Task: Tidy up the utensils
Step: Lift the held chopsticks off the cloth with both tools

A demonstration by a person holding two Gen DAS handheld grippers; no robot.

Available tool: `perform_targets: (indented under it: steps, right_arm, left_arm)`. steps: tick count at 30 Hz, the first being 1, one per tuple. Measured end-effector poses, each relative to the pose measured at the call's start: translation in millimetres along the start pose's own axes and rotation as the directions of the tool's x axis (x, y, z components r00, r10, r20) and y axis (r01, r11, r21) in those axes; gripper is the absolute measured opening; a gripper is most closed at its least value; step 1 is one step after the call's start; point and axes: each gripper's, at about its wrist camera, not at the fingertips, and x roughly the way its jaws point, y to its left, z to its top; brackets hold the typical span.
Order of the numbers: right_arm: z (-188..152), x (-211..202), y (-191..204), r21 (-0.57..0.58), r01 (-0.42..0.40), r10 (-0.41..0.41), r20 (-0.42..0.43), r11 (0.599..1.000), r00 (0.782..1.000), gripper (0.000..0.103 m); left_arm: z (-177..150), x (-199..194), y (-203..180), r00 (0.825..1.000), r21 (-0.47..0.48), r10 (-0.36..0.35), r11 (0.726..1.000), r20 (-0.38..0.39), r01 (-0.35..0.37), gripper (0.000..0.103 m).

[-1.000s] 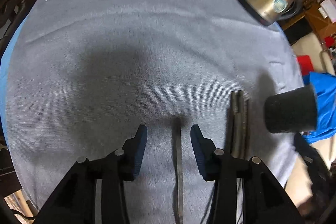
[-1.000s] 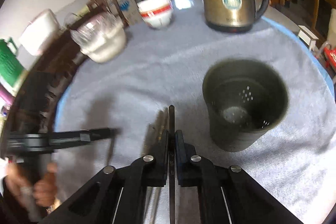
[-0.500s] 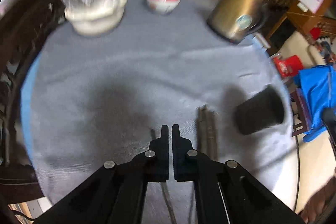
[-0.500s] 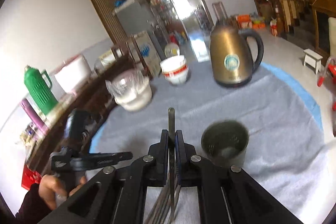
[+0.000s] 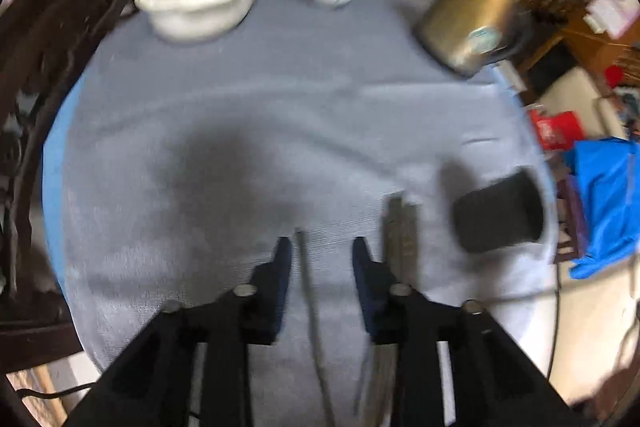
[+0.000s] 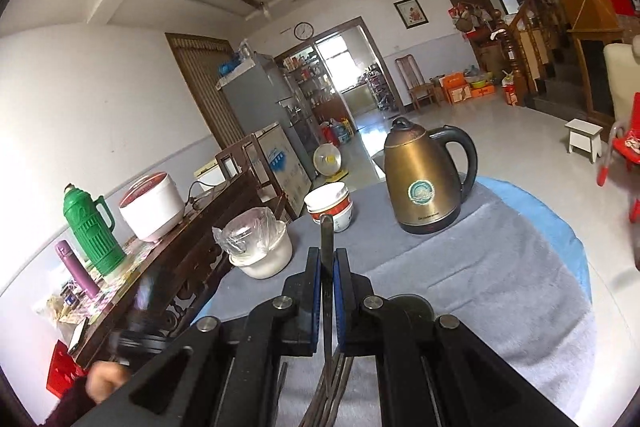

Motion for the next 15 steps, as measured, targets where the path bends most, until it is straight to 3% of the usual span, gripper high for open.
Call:
perform_targets:
  steps: [5,12,15]
  right_arm:
    - [-4,-15,-4,0.000,0.011,-0.011,0.009,1.000,1.000,0.006]
    - [-11,-27,-9,0.015,0.015,-0.015,0.008,1.000,1.000,0.006]
    - [-13,-28,-9,0.010,0.018,-0.018,0.004,1.000,1.000,0.006]
  left_arm:
    - [5,48,6,0.993,-0.050,0.045,0.997,-0.111,-0.051,0.034]
    - [8,75,1,0.983,-0.048,0.074,0.995,-0.165,-0.083,0.033]
    - [10,86,-2,0.982,-0.020,0.104,0.994,-0.157,-0.108,0.018]
